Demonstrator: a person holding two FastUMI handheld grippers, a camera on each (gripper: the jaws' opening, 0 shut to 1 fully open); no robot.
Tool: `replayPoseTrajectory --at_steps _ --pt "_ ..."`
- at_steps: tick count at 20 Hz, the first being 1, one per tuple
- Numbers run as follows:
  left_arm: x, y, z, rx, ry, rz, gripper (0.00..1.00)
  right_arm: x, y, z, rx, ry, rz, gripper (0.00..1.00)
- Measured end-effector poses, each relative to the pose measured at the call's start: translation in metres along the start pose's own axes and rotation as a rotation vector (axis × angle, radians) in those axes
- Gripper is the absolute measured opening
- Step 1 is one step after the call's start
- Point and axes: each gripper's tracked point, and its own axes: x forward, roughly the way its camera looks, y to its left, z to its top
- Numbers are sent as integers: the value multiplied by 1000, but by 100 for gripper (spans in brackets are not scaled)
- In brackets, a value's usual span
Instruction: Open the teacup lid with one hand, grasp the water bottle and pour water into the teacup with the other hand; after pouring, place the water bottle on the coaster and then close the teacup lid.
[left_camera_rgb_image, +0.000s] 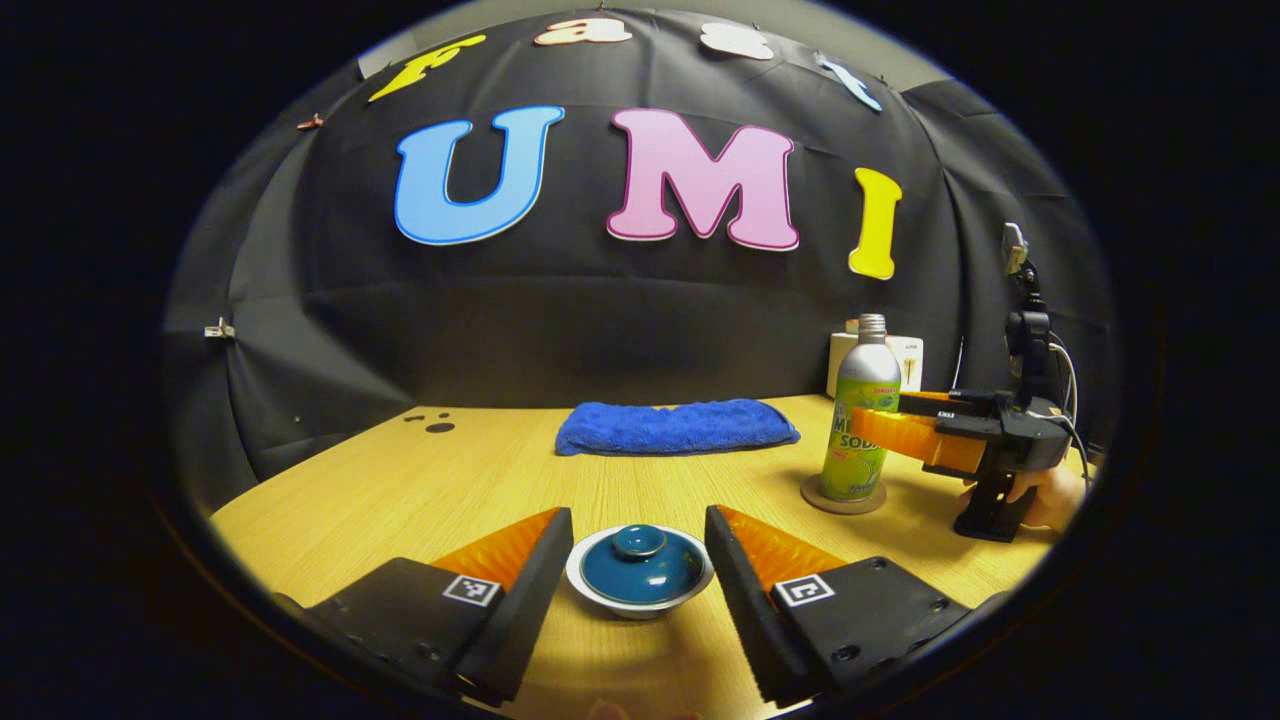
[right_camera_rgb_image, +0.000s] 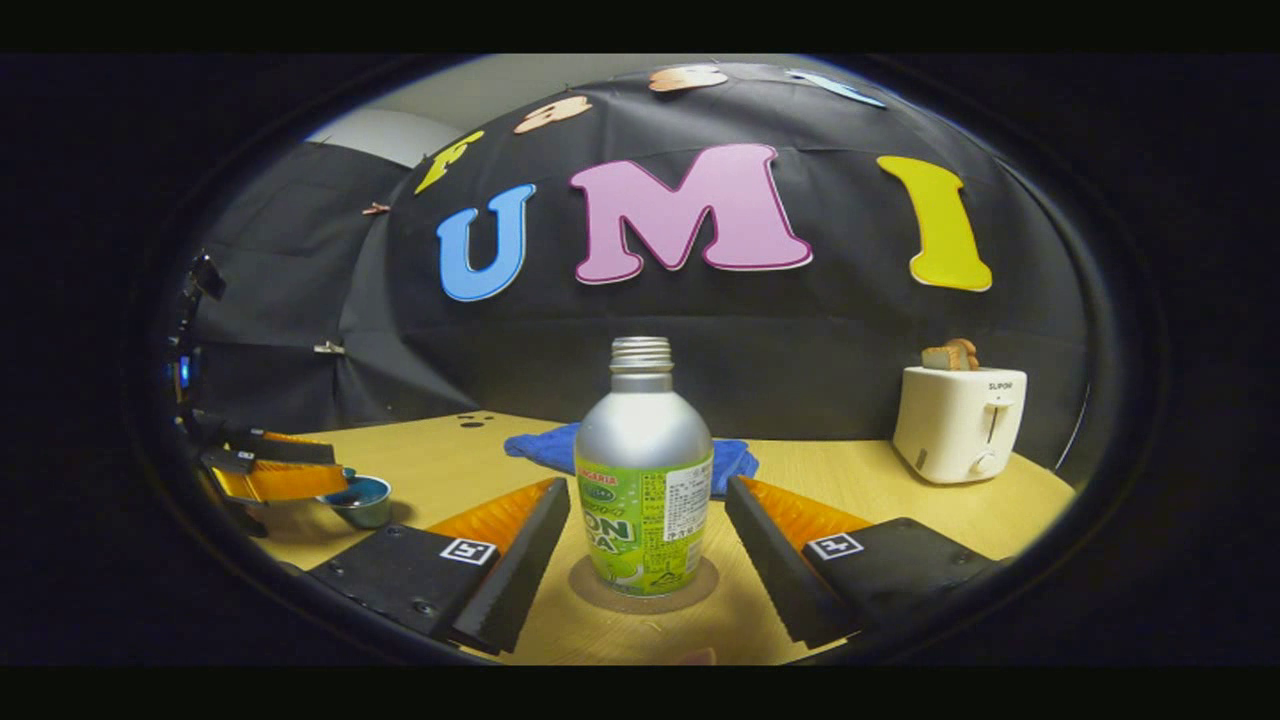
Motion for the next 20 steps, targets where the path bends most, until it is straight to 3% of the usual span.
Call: replayPoseTrajectory --at_steps 4,8,15,20 --pt "-13 3 12 2 -100 33 90 -23 -8 1 -2 5 -58 96" --pt "-19 -12 10 5 -99 -5 90 -61 -5 4 -3 -8 -116 96" --pt "-19 -19 9 8 -101 -34 92 -107 49 4 -2 -11 1 96" --pt "-19 -23 8 9 -103 -38 92 -107 46 4 -2 -12 -10 92"
